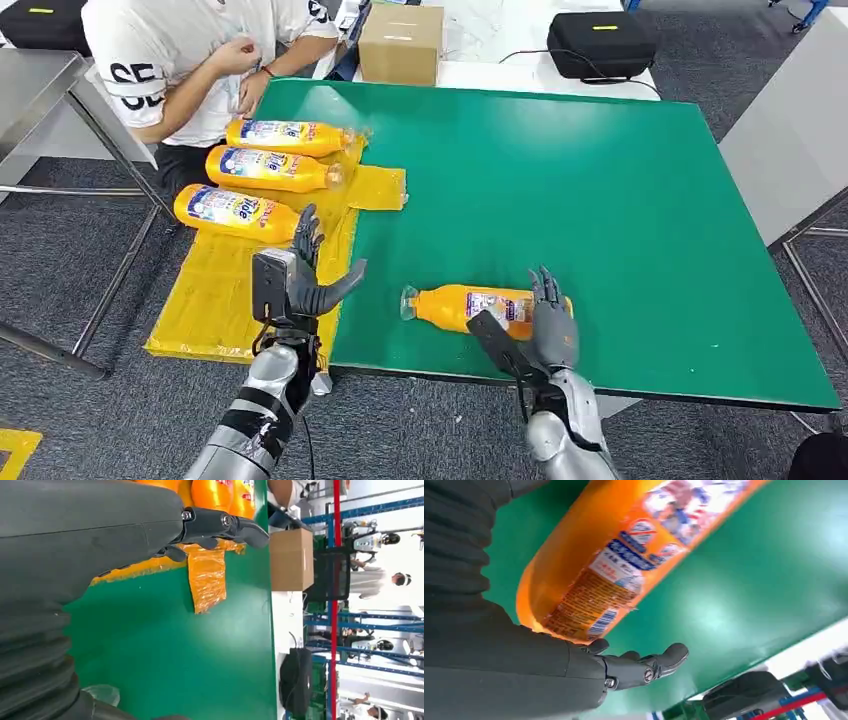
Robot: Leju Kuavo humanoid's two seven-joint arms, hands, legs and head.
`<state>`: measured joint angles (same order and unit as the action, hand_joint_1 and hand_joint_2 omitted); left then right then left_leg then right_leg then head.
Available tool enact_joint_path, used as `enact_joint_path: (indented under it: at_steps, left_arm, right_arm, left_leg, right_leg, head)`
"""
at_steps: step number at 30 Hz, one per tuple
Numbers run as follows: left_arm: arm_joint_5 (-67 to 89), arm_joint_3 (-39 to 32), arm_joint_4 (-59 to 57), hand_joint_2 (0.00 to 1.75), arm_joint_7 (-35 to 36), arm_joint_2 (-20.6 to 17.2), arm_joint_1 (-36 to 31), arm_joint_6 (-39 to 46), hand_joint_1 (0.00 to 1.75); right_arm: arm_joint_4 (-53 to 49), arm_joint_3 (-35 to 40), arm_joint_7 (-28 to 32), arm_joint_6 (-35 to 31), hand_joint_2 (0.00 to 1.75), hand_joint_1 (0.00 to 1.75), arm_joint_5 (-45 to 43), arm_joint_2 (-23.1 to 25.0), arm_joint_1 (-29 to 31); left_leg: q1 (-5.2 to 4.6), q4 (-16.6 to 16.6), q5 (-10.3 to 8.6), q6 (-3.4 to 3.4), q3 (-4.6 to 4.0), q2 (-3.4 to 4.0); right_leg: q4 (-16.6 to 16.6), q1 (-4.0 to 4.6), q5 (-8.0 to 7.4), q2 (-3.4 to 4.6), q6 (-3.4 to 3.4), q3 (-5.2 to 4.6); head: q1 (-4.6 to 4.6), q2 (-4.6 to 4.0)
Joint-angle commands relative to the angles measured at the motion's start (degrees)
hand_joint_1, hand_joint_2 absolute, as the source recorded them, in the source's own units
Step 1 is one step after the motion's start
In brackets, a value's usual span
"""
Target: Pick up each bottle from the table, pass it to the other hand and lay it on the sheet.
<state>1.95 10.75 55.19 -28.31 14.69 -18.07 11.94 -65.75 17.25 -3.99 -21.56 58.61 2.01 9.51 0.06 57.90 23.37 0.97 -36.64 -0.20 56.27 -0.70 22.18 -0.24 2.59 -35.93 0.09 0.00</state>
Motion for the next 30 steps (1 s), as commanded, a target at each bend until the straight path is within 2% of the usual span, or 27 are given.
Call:
enact_joint_path:
  at_steps: [1,2,6,7,11,20,22,24,30]
  left_arm:
    - [-0.39,-2.17,0.19,1.75,1.39,-1.03,-0.43,-2.5,0.0]
    - [-0.55,-2.17,0.0,1.75,1.67,-1.13,-0.55,-2.98,0.0]
    - [-0.74,-3.16,-0.97,1.75,1.73,-0.96,-1.01,-4.16,0.0]
    - [-0.81,-3.26,-1.26,1.75,1.75,-0.96,-1.15,-4.38,0.0]
    - [-1.14,-3.64,-2.44,1.75,1.7,-1.04,-1.76,-5.44,0.0]
    - [-1.36,-4.01,-3.2,1.75,1.55,-1.14,-2.32,-6.2,0.0]
    - [-0.97,-4.03,-3.67,1.75,1.17,-1.28,-2.6,-6.27,0.0]
    - [-0.3,-3.91,-3.65,1.75,1.0,-1.41,-2.63,-5.62,0.0]
    - [2.87,-1.53,-5.52,1.75,2.09,-1.66,-4.41,-3.09,0.0]
  right_arm:
    - [13.88,3.48,-3.79,9.52,1.75,1.73,6.09,-3.88,7.55]
    - [15.42,3.84,-3.18,12.04,1.75,1.75,5.24,-3.82,8.58]
    - [20.46,6.89,-2.63,15.28,1.75,1.75,5.04,-3.55,12.37]
    - [21.39,7.12,-2.32,16.2,1.75,1.75,4.43,-3.42,12.93]
    - [25.05,9.09,-1.12,19.15,1.75,1.75,3.0,-3.68,15.07]
    - [26.46,10.06,0.4,19.74,1.75,1.75,0.5,-3.51,16.55]
    - [26.17,9.74,1.58,18.67,1.75,1.75,-3.14,-2.96,17.09]
    - [23.41,8.47,2.49,14.54,1.75,1.75,-5.59,-1.8,16.48]
    - [7.13,5.2,8.33,3.38,1.75,1.75,-15.31,4.85,10.81]
  left_leg:
    - [0.02,-0.07,0.15,-0.05,0.47,0.2]
    - [0.03,-0.06,0.11,-0.04,0.34,0.17]
    - [0.03,-0.05,0.05,-0.04,0.27,0.12]
    - [0.06,-0.06,0.14,-0.08,0.55,0.18]
    - [0.06,-0.07,0.06,-0.06,0.57,0.11]
    - [0.08,-0.14,0.15,-0.09,1.24,0.27]
    - [0.09,-0.13,0.17,-0.1,1.29,0.28]
    - [0.09,-0.09,0.17,-0.09,1.29,0.34]
    - [0.08,-0.04,0.23,-0.13,1.24,0.5]
  right_leg:
    - [-0.09,0.03,0.08,0.19,-0.09,0.42]
    - [-0.09,0.04,0.04,0.16,-0.07,0.31]
    - [-0.08,0.04,0.0,0.11,-0.05,0.26]
    - [-0.09,0.06,0.07,0.18,-0.1,0.5]
    - [-0.13,0.07,0.01,0.1,-0.08,0.52]
    - [-0.22,0.11,-0.06,0.21,-0.2,1.03]
    - [-0.21,0.13,-0.08,0.22,-0.25,1.06]
    - [-0.17,0.12,-0.1,0.26,-0.27,1.06]
    - [-0.05,0.12,-0.06,0.4,-0.32,0.96]
  head:
    - [0.0,0.0]
    - [0.0,0.0]
    - [0.0,0.0]
    - [0.02,0.0]
    - [0.0,0.0]
    - [0.02,0.0]
    - [0.02,0.0]
    - [0.02,0.0]
    - [0.04,0.0]
